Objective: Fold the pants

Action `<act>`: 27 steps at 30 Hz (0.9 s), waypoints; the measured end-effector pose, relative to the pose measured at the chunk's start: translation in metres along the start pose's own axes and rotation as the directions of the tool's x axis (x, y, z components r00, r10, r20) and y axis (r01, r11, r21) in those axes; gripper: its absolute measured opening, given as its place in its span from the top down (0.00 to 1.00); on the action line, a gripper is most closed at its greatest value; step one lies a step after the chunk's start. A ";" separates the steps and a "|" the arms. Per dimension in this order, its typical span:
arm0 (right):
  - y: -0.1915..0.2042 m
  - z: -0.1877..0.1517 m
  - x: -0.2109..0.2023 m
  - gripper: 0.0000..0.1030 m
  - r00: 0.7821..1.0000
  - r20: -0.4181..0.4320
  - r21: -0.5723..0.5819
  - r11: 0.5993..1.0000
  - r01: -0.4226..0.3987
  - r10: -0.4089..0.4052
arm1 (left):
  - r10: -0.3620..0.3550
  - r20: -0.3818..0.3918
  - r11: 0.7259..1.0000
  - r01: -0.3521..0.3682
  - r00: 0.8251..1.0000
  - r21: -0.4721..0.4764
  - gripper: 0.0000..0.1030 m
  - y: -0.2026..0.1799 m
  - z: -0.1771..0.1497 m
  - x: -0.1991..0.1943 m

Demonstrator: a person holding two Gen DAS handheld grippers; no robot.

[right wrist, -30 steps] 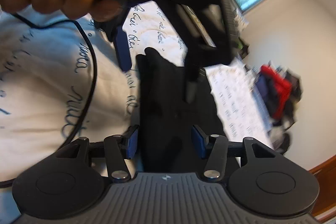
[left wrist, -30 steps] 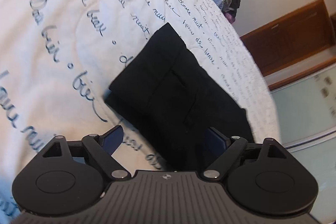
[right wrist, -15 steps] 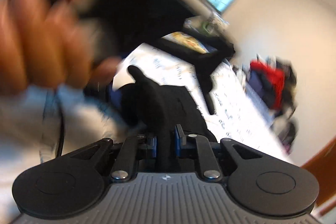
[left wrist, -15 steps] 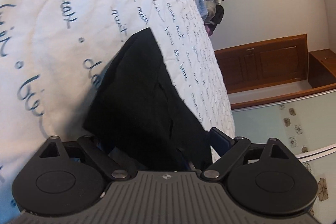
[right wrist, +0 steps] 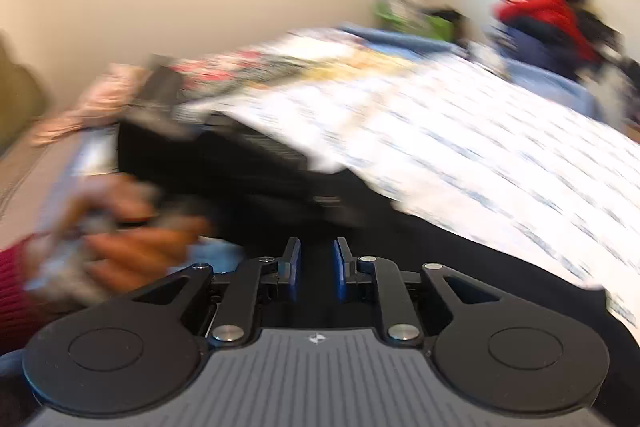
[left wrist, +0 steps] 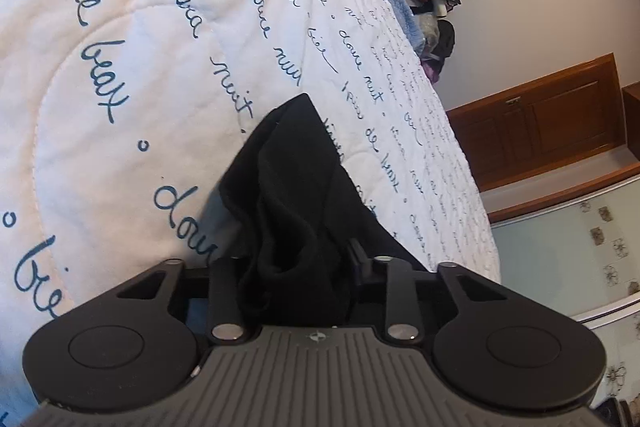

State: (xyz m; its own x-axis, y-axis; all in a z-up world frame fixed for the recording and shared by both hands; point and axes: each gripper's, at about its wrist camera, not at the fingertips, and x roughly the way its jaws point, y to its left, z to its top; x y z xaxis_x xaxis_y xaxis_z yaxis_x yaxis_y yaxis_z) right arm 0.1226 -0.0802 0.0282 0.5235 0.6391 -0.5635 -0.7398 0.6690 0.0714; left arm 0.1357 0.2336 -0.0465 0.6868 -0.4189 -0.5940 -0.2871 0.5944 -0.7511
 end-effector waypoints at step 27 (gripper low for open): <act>-0.024 -0.013 -0.038 0.83 0.991 0.127 0.196 0.980 0.026 -0.052 | 0.009 0.360 0.807 -0.219 0.933 0.549 0.76 -0.156 -0.135 -0.047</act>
State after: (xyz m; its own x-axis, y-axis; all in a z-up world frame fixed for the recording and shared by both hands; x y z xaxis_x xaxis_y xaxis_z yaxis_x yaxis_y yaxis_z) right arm 0.1148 -0.1252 0.0372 0.6105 0.6469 -0.4569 -0.6287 0.7467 0.2170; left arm 0.0583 0.0677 0.0600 0.8787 -0.1385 -0.4568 -0.0157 0.9481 -0.3176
